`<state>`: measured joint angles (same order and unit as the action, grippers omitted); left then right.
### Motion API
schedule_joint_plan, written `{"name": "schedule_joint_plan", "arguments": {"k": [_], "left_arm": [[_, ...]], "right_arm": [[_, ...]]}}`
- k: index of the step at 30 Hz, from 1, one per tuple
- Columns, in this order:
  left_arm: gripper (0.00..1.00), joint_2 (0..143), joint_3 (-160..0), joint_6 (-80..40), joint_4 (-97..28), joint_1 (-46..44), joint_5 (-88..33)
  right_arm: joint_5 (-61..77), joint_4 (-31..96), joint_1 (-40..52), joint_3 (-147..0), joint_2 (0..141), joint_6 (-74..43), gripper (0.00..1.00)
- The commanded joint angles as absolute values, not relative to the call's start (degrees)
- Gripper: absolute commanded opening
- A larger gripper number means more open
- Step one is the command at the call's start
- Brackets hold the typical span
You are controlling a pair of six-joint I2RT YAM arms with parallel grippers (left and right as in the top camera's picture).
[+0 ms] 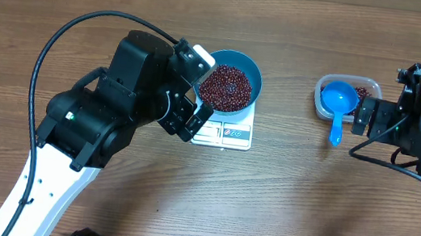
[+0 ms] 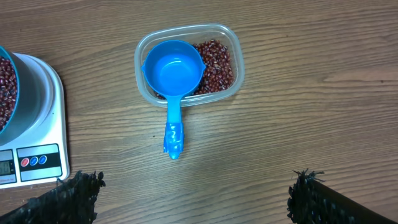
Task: Scoop item into bowl and weigh 150g on scale
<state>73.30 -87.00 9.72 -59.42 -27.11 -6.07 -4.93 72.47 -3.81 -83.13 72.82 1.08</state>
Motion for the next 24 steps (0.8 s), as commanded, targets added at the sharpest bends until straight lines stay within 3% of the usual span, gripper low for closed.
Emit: {"name": "schedule_joint_plan", "arguments": {"k": [1,24], "left_arm": [[1.00,73.5,-88.2,9.2,-59.8,-27.0,-6.9],[0.99,92.7,-86.3,9.1,-58.4,-27.0,-5.2]], "right_arm": [[-5.0,72.1,-4.3,-84.7,72.8,1.1,1.00],[-5.0,72.1,-4.3,-84.7,72.8,1.1,1.00]]}}
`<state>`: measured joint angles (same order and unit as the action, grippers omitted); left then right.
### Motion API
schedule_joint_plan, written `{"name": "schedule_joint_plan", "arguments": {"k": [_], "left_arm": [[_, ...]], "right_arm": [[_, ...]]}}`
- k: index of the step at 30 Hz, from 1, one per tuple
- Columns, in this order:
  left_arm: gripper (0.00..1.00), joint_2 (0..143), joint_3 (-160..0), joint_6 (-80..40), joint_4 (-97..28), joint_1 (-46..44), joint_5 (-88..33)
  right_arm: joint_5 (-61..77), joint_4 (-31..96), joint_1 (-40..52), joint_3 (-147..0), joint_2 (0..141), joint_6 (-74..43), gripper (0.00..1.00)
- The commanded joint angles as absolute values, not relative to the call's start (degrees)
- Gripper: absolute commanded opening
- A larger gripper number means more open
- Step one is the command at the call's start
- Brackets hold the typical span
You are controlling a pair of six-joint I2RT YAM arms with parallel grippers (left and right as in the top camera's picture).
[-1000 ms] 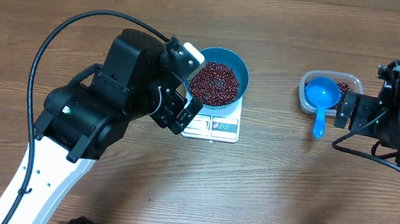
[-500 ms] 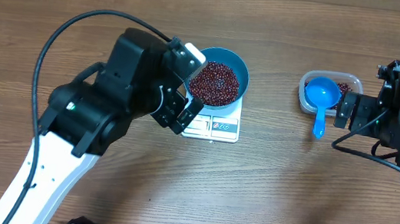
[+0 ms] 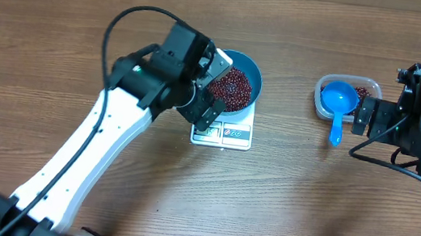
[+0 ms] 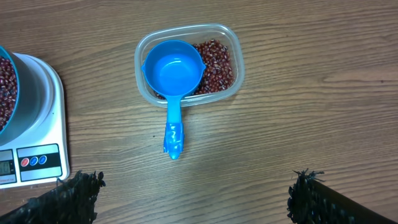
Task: Scoop item into bowl and weigh 150g on scale
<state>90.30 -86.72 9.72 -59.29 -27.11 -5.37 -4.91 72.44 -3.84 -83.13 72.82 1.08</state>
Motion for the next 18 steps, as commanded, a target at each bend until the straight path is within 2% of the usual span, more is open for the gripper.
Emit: {"name": "schedule_joint_plan", "arguments": {"k": [1,18], "left_arm": [[1.00,93.6,-86.3,9.1,-57.9,-27.0,-5.2],[1.00,97.7,-86.3,8.7,-54.2,-27.0,-6.1]], "right_arm": [[-5.0,72.1,-4.3,-84.7,72.8,1.1,1.00],[-5.0,72.1,-4.3,-84.7,72.8,1.1,1.00]]}}
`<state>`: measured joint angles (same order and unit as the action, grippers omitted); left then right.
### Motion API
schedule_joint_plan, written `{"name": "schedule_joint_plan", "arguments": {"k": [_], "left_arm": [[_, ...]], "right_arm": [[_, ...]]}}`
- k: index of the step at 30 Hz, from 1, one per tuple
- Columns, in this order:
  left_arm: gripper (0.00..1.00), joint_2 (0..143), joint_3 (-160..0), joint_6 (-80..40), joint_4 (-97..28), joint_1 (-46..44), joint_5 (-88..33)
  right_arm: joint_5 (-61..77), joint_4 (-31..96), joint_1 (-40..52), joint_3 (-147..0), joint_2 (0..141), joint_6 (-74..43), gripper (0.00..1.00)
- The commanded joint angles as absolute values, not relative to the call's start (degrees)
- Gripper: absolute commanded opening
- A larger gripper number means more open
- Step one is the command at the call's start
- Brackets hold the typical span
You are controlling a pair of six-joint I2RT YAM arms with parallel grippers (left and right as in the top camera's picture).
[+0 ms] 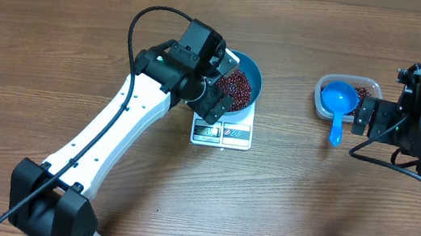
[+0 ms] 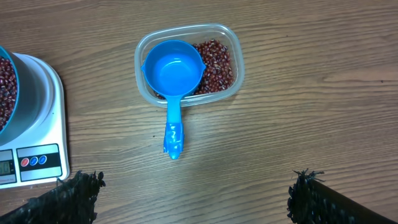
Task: Scoop item into bowl and weigh 150g on scale
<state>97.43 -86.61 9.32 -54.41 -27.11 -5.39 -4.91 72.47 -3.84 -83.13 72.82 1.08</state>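
A blue bowl (image 1: 256, 73) holding red beans (image 1: 237, 85) stands on the white scale (image 1: 234, 136). My left gripper (image 1: 216, 86) hangs over the bowl's left rim; the overhead view does not show how its fingers stand. A clear container (image 2: 231, 46) with more red beans (image 2: 217, 65) holds the blue scoop (image 2: 172, 70), whose handle sticks out toward me. My right gripper (image 2: 193, 199) is open and empty, hovering near the handle's tip, with fingertips (image 2: 78, 190) spread wide.
The left arm (image 1: 100, 148) runs diagonally across the wooden table (image 1: 305, 204) from the front left. The right arm's body sits at the right edge. The scale's display and buttons (image 2: 31, 162) face the front.
My left arm has stretched further right and back, so its gripper now overlaps the bowl's left rim. The right gripper, scoop and container are unchanged.
First my left gripper was beside the scale's left side with the arm folded back. Then it stood at the bowl's left edge, and now it covers that rim. The scoop has rested in the container and my right gripper stayed open throughout.
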Motion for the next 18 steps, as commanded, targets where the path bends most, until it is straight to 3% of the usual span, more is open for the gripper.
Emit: {"name": "schedule_joint_plan", "arguments": {"k": [1,18], "left_arm": [[0.99,97.7,-86.3,8.7,-54.2,-27.0,-6.1],[1.00,97.7,-86.3,-9.1,-56.5,-28.3,-5.3]], "right_arm": [[-5.0,72.1,-4.3,-84.7,72.8,1.1,1.00],[-5.0,72.1,-4.3,-84.7,72.8,1.1,1.00]]}}
